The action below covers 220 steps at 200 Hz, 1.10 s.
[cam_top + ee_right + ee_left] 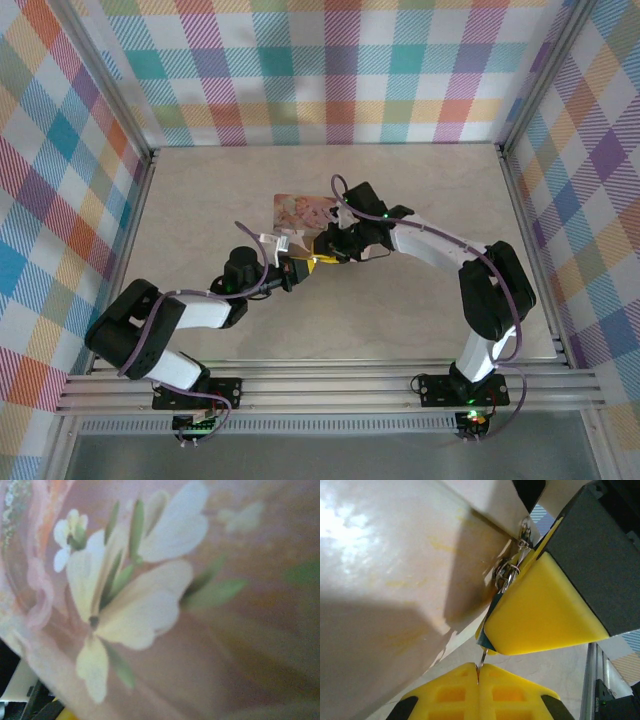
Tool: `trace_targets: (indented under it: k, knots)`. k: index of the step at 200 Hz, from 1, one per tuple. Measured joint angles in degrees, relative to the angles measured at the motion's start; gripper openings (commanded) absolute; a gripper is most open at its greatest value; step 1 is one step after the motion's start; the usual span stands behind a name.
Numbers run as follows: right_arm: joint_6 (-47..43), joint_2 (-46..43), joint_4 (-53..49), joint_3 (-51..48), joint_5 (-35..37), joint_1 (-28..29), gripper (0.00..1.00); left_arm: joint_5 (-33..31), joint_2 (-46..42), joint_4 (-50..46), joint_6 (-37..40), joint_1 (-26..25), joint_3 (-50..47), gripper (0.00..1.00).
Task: Unlock the padlock with the key
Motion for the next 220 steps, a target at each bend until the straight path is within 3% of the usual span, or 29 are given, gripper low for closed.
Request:
trace_targets:
  k: [70,151,220]
  knots:
    - [-1.77,1.55,16.59,-11.26,7.74,1.64,0.06,-4.59,16.68,16.26,0.02,-2.21,-1.75,0.0]
    - [-1.68,3.3,26.21,-15.67,14.69,3.76,0.35,-10.05,24.52,23.87,1.46,-3.82,-2.08,0.0]
    - [4.2,2.73,27.74,-16.72,14.93,4.09,0.56,-10.56,26.12,26.93,2.71,-4.5,-2.29,0.0]
